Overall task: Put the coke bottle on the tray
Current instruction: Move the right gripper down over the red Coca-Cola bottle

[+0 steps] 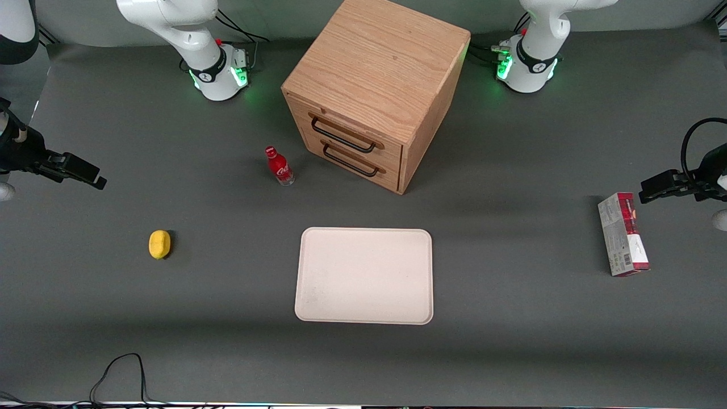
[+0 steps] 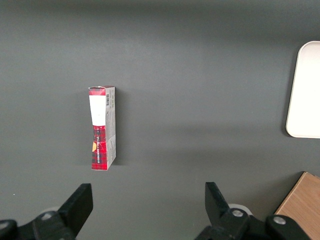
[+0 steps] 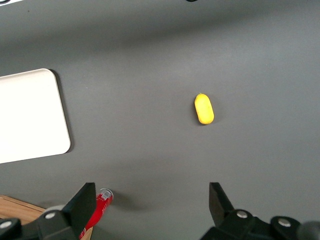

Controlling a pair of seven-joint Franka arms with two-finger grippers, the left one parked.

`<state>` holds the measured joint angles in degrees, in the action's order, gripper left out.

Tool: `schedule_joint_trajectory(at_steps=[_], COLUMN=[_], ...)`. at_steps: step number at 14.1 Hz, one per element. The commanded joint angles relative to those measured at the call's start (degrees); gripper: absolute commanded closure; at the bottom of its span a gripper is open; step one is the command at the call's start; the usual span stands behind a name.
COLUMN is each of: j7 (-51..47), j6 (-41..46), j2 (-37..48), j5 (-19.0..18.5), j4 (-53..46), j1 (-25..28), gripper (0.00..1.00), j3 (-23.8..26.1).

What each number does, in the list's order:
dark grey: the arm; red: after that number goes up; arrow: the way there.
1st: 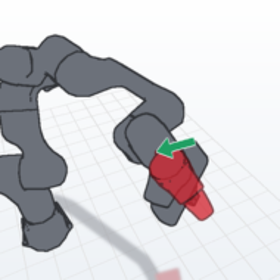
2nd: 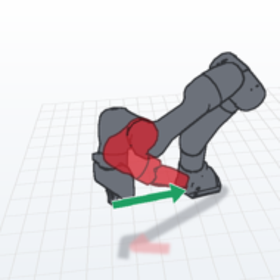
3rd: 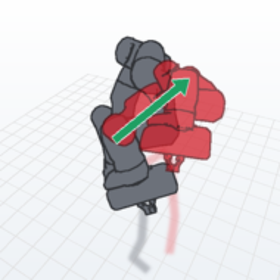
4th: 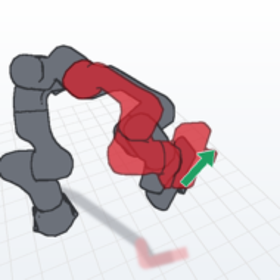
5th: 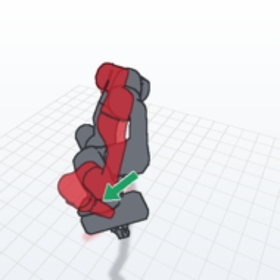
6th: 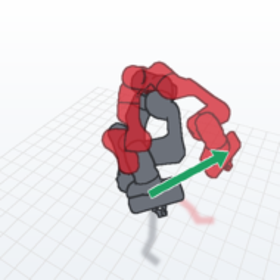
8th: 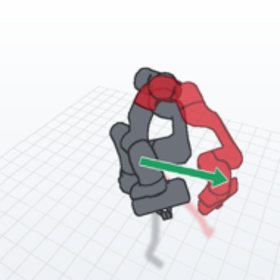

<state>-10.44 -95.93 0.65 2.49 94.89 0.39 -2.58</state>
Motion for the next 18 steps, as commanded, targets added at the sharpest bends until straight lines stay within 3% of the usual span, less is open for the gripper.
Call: schedule_joint_trajectory(at_steps=[1,4,10,16,18], j7=[0.69,-0.01,-14.42,-14.52,-14.52], j6=[1.53,1.53,1.71,-13.65,-20.40], j2=[-0.92,-0.83,-0.22,10.40,12.69], j5=[-1.26,-1.17,-0.83,1.20,3.55], j4=[-2.08,-1.99,2.04,25.04,32.51], j1=[-0.13,0.22,0.66,1.27,2.68], gripper=[0.00,0.00,0.00,0.00,0.00], j3=[0.56,2.74,18.47,24.46,24.99])
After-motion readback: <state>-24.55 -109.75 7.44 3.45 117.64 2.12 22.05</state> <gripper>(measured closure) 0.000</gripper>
